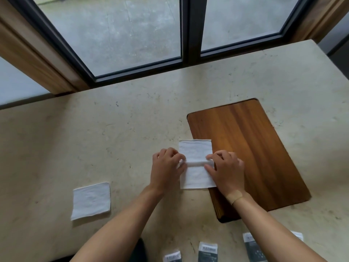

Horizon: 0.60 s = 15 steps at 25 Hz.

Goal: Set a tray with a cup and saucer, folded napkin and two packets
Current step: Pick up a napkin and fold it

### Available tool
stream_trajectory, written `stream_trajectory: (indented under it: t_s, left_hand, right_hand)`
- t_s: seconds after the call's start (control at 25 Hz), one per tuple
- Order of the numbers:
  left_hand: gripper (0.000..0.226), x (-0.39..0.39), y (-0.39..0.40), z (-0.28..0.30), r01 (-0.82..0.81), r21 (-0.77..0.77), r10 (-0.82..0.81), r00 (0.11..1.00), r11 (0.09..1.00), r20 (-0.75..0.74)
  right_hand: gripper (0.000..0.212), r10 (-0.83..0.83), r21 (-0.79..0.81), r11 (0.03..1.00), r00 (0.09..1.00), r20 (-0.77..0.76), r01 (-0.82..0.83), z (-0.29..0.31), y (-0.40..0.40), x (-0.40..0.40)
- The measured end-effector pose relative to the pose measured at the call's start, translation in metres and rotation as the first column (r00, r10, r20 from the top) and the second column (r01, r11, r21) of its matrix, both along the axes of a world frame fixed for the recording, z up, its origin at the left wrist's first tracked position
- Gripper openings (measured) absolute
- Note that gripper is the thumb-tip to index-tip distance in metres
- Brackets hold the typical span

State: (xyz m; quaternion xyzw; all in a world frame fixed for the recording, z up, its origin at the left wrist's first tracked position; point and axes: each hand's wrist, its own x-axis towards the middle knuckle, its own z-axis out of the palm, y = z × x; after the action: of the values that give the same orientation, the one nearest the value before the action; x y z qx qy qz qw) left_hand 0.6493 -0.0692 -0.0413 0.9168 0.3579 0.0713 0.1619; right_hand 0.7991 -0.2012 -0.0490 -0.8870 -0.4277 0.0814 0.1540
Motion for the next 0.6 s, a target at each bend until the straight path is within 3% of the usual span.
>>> stream_trajectory:
  t_s: [0.32, 0.6]
  left_hand:
    - [0.005, 0.001, -0.003, 0.008, 0.001, -0.050, 0.001, 0.999, 0.999, 0.036]
    - [0.007, -0.021, -0.012, 0.035, -0.042, -0.310, 0.102, 0.979, 0.950, 0.179]
  right_hand:
    - [0.006, -0.061, -0.017, 0.998, 0.992, -0.112, 0.060, 0.012, 0.000, -0.003]
    - [0.016, -0.084, 0.017, 0.996, 0.953, -0.292, 0.093, 0.030, -0.014, -0.018]
